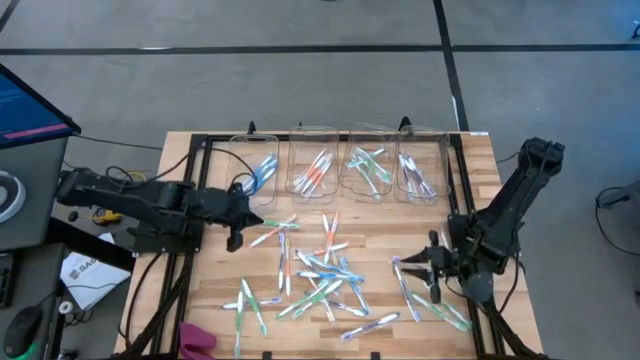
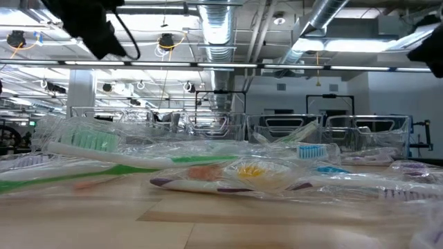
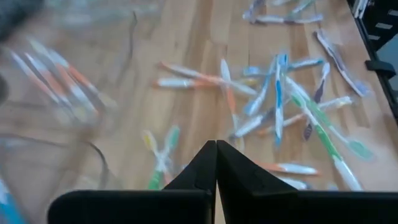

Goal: Pick & Place Toothbrushes
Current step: Put the orange toothbrush into the middle left transparent bin

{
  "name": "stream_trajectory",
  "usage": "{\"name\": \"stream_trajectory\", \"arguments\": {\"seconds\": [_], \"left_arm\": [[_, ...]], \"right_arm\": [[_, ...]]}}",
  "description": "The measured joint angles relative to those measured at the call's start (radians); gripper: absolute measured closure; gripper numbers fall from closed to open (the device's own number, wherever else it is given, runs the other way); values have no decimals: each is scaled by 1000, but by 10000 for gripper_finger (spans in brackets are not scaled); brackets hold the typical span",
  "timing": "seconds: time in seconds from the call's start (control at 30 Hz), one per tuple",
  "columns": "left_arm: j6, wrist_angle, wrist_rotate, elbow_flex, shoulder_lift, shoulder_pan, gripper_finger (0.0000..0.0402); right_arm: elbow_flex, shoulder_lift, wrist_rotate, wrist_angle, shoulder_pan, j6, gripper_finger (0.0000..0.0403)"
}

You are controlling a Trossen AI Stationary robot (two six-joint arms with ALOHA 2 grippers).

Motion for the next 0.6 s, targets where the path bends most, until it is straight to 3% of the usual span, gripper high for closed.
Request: {"name": "stream_trajectory", "arguments": {"seconds": [0.3,0.47,0.6], "left_arm": [[-59,59,29,-90,-3,-33,400],[117,93,54,-78,-36,-32,400],[185,134,65,-60,-76,-32,400]], "right_arm": [[0,80,2,11,-77,-26,280],[0,124,90,36,-174,-213,280],[17,123,74,52,-264,-299,281]]}}
